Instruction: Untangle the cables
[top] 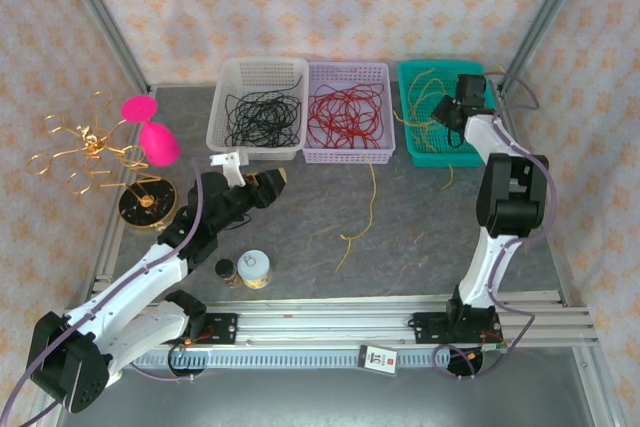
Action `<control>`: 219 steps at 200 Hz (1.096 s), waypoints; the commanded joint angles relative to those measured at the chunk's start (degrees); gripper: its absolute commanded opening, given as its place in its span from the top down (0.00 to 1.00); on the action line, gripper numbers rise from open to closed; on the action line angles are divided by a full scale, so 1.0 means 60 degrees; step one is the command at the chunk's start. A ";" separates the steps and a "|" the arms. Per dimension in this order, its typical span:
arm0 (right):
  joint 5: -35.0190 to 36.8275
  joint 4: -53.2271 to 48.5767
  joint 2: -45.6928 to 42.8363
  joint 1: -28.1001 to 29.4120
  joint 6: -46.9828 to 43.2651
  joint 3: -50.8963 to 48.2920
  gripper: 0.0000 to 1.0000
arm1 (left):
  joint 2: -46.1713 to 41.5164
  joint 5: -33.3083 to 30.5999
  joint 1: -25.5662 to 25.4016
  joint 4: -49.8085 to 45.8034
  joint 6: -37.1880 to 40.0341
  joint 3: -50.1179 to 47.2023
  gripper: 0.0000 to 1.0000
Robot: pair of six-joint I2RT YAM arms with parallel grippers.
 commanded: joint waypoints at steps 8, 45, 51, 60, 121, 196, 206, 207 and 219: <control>0.0111 -0.0433 0.0725 -0.0375 -0.0337 0.0669 1.00 | 0.0075 0.0090 -0.0144 -0.0209 0.0083 0.0079 0.47; -0.0071 -0.0678 0.1444 -0.0697 -0.0440 0.1367 0.87 | 0.0423 0.0076 -0.0303 -0.0046 -0.0005 0.0079 0.48; -0.0093 -0.0757 0.1509 -0.0699 -0.0527 0.1472 0.83 | 0.0495 0.0065 -0.0343 0.0006 -0.0015 0.0076 0.47; 0.0023 -0.0875 0.1567 -0.0702 -0.0600 0.1643 0.75 | 0.0595 0.0051 -0.0374 0.0078 -0.0042 0.0092 0.48; -0.0234 -0.1081 0.0649 -0.0701 -0.0621 0.2007 0.57 | 0.1231 -0.0314 -0.1028 -0.0127 0.0332 0.0524 0.48; -0.0543 -0.0375 -0.1716 -0.0483 -0.0378 -0.0162 0.57 | 0.3336 -0.0027 -0.2729 -0.0135 0.1948 0.1675 0.45; -0.0672 -0.0153 -0.2114 -0.0476 -0.0245 -0.0686 0.58 | 0.3897 0.0016 -0.2859 -0.0405 0.2251 0.2087 0.43; -0.0685 -0.0126 -0.2170 -0.0473 -0.0231 -0.0764 0.58 | 0.3959 0.0024 -0.2870 -0.0435 0.2282 0.2124 0.43; -0.0796 0.0247 -0.2897 -0.0421 -0.0059 -0.1611 0.58 | 0.4670 0.0004 -0.3053 -0.0899 0.2622 0.2673 0.41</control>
